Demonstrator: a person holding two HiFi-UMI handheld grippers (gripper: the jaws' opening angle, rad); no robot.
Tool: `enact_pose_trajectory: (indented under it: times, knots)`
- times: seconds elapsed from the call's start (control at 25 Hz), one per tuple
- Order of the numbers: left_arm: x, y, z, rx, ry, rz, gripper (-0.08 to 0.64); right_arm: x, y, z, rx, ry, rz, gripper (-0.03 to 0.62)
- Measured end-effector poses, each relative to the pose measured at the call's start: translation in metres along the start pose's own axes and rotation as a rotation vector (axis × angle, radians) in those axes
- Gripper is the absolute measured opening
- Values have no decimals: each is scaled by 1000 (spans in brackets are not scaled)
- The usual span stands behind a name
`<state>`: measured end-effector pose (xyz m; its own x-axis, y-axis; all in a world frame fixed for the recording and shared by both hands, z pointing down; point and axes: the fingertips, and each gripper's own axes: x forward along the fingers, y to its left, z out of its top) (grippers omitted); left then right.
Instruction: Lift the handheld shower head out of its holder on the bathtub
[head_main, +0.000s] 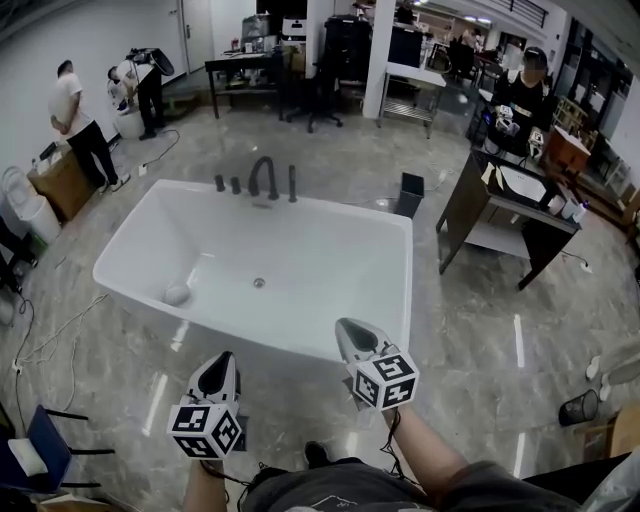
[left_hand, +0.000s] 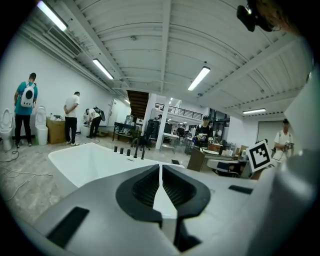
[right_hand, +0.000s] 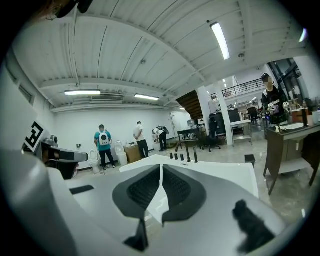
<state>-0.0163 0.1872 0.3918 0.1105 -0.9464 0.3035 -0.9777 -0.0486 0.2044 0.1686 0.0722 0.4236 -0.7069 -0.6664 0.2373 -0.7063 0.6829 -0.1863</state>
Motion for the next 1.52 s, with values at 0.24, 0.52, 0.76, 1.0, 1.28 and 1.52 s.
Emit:
enact_pose_trajectory:
  times: [0.24, 0.52, 0.76, 1.0, 1.28, 1.52]
  knots:
    - [32, -4, 8, 9, 7, -19, 29, 15, -16, -1, 16, 3, 4, 28]
    - [62, 0, 20, 21, -2, -62, 29, 28, -32, -4, 41, 4, -35, 28]
    - [102, 28, 21, 5, 19, -97, 29, 63, -45, -3, 51, 15, -88, 28]
    - [156, 73, 42, 1, 36, -134, 29, 122, -61, 0, 73, 37, -146, 28]
    - [232, 135, 74, -3, 61, -186, 29, 200, -81, 18, 106, 40, -229, 28]
    - [290, 172, 97, 9, 95, -249, 29, 254, -95, 36, 126, 43, -297, 28]
